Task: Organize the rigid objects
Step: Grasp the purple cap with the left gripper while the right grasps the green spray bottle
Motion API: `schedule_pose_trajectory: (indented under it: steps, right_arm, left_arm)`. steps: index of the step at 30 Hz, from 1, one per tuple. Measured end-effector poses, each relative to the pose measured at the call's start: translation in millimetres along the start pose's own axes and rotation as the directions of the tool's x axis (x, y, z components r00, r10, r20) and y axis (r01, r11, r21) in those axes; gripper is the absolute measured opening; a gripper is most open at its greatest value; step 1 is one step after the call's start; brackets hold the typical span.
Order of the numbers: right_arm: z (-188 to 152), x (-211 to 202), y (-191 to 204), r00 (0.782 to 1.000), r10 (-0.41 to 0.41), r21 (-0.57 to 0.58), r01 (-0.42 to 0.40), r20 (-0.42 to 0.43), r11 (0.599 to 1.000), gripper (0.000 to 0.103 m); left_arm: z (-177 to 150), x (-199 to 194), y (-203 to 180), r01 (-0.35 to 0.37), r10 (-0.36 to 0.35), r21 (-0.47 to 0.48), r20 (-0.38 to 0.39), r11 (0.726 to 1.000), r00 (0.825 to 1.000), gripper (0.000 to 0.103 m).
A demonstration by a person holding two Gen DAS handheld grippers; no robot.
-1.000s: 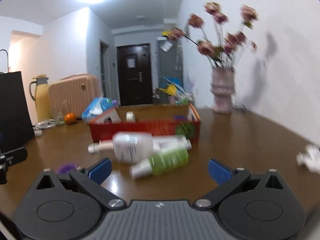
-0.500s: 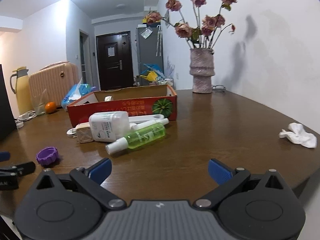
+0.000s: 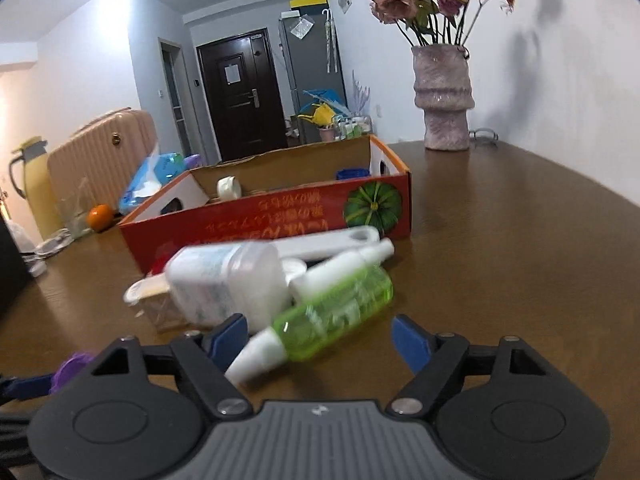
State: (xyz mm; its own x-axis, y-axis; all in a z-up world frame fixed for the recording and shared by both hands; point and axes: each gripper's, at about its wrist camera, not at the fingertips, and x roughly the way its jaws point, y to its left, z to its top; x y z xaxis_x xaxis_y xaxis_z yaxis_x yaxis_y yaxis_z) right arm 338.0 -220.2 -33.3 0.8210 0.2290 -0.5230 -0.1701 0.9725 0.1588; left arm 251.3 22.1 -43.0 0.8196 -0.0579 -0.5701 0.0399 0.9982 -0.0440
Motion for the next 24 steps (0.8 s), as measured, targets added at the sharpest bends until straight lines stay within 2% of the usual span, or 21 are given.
schedule_pose_trajectory:
  steps: [2,5,10,13,14,15,19,21,24]
  right_arm:
    - [6.5,15.0,1.3,1.000,-0.025,-0.006,0.025,-0.019,1.000,0.078]
    - [9.0,27.3,-0.5,0.998,-0.029,-0.026,0.028,-0.051,0.999,0.074]
    - [5.8,16.1,-19.1,0.998,-0.022,-0.029,0.020,-0.062,0.999,0.072]
    - [4.5,15.8,-26.6,0.995,-0.048,-0.042,0.045,-0.087,0.998,0.058]
    - [4.2,18.6,-28.4,0.993,-0.063,-0.044,0.058,-0.100,0.997,0.047]
    - [4.6,22.2,-29.9,0.992,-0.070,-0.048,0.065,-0.108,0.997,0.040]
    - [8.4,34.9,-35.1,0.992,-0.082,-0.071,0.075,-0.099,0.995,0.036]
    - [10.9,37.2,-38.5,0.992,-0.071,-0.066,0.065,-0.102,0.996,0.031]
    - [6.9,30.5,-40.5,0.994,-0.055,-0.065,0.049,-0.096,0.997,0.031]
  left_arm:
    - [2.5,4.4,-1.9,-0.020,0.020,0.023,0.006,1.000,1.000,0.056]
    - [5.8,9.4,-2.7,-0.011,0.011,0.028,0.004,1.000,1.000,0.056]
    - [6.8,12.2,-7.6,0.010,-0.011,0.034,0.006,0.999,1.000,0.056]
    - [7.7,14.1,-10.3,0.019,-0.020,0.034,0.009,0.999,1.000,0.056]
    - [8.3,14.9,-11.4,0.018,-0.018,0.033,0.010,0.999,1.000,0.056]
    - [9.1,15.7,-12.1,0.015,-0.015,0.031,0.010,0.999,1.000,0.056]
    - [9.5,13.7,-15.5,-0.013,0.012,0.036,0.017,0.999,1.000,0.056]
    - [8.7,9.0,-17.3,-0.032,0.031,0.043,0.024,0.999,0.999,0.056]
    - [7.7,-2.8,-18.7,-0.050,0.048,0.042,0.040,0.998,0.998,0.055]
